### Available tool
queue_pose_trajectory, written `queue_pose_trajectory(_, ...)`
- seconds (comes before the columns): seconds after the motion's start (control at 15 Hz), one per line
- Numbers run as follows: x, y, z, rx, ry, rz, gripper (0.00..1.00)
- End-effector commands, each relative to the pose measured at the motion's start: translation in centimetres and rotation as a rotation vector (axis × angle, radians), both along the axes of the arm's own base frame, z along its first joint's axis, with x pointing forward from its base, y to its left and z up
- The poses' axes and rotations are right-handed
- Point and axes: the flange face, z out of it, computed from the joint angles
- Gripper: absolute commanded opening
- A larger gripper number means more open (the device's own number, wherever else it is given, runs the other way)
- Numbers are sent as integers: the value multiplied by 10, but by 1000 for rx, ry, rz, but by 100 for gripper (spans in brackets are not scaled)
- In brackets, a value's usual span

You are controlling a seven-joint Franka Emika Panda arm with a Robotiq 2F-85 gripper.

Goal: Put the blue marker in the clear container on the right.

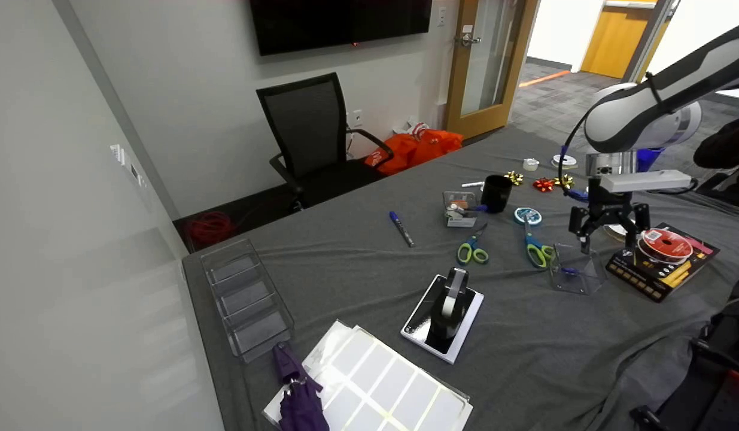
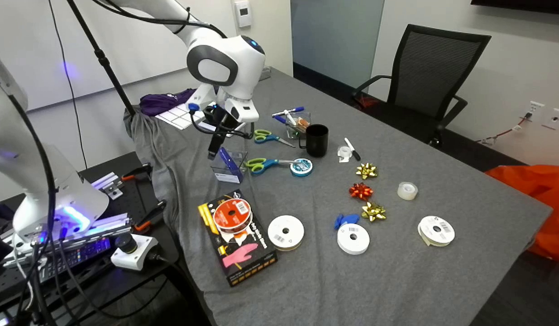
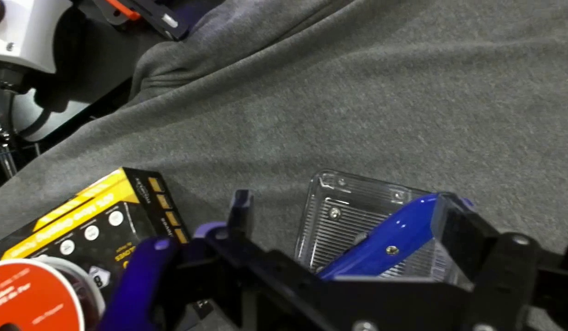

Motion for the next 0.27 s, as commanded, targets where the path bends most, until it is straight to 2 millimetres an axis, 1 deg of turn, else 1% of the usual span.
queue_pose_trajectory(0.0,-22,5,24,-42,-12,57,100)
queue_pose_trajectory(0.2,-32,6,30,-42,-59,69,100)
